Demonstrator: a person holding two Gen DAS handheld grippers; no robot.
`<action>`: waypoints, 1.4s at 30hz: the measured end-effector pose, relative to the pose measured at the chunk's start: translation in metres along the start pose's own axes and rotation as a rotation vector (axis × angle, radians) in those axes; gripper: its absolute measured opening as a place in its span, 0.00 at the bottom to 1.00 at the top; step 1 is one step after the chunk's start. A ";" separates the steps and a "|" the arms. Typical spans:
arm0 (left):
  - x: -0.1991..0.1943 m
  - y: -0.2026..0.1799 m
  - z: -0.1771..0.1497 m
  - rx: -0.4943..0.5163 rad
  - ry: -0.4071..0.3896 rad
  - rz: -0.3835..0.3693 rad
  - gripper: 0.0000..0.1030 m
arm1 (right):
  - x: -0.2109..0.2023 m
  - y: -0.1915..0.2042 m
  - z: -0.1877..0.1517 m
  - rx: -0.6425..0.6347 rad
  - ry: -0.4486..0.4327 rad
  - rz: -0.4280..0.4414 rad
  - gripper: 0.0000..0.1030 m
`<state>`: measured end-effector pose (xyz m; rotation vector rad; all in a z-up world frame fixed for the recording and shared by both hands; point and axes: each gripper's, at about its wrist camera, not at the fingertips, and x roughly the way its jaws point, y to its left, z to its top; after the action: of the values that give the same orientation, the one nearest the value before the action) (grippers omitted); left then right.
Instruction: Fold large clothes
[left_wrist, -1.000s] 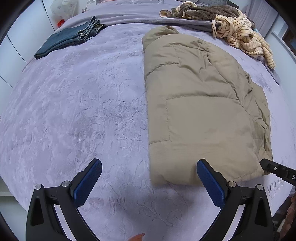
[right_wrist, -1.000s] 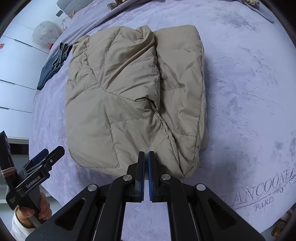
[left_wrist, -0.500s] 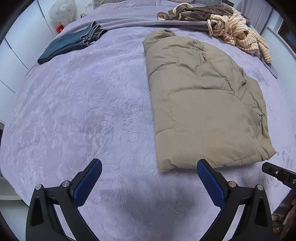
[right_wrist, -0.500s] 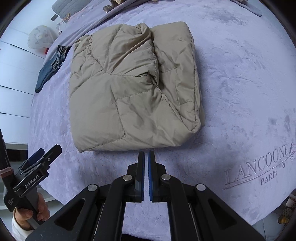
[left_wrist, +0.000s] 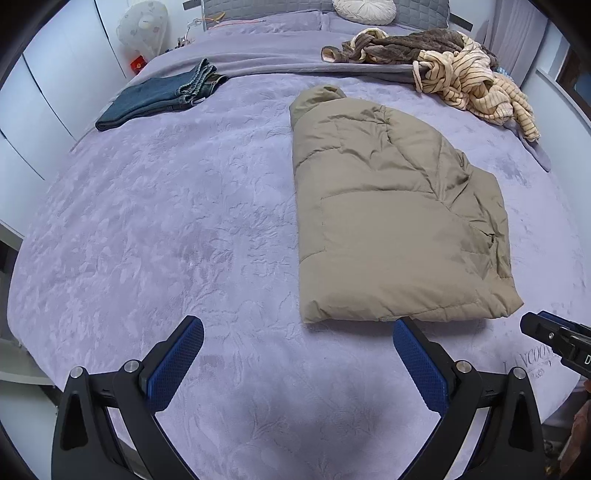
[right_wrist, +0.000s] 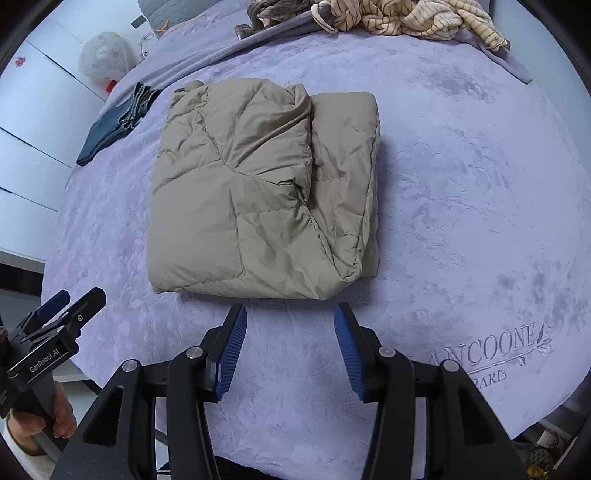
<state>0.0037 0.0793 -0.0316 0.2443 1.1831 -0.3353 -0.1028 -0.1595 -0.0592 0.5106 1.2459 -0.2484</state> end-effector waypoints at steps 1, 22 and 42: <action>-0.005 -0.001 -0.001 -0.005 -0.008 -0.001 1.00 | -0.004 0.000 -0.001 -0.008 -0.007 -0.004 0.57; -0.077 -0.003 -0.010 -0.033 -0.138 0.002 1.00 | -0.079 0.016 -0.005 -0.053 -0.256 -0.095 1.00; -0.090 0.005 -0.013 -0.055 -0.162 0.018 1.00 | -0.093 0.023 -0.013 -0.082 -0.285 -0.130 1.00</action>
<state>-0.0358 0.1000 0.0475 0.1762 1.0288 -0.3008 -0.1326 -0.1422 0.0315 0.3111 1.0072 -0.3651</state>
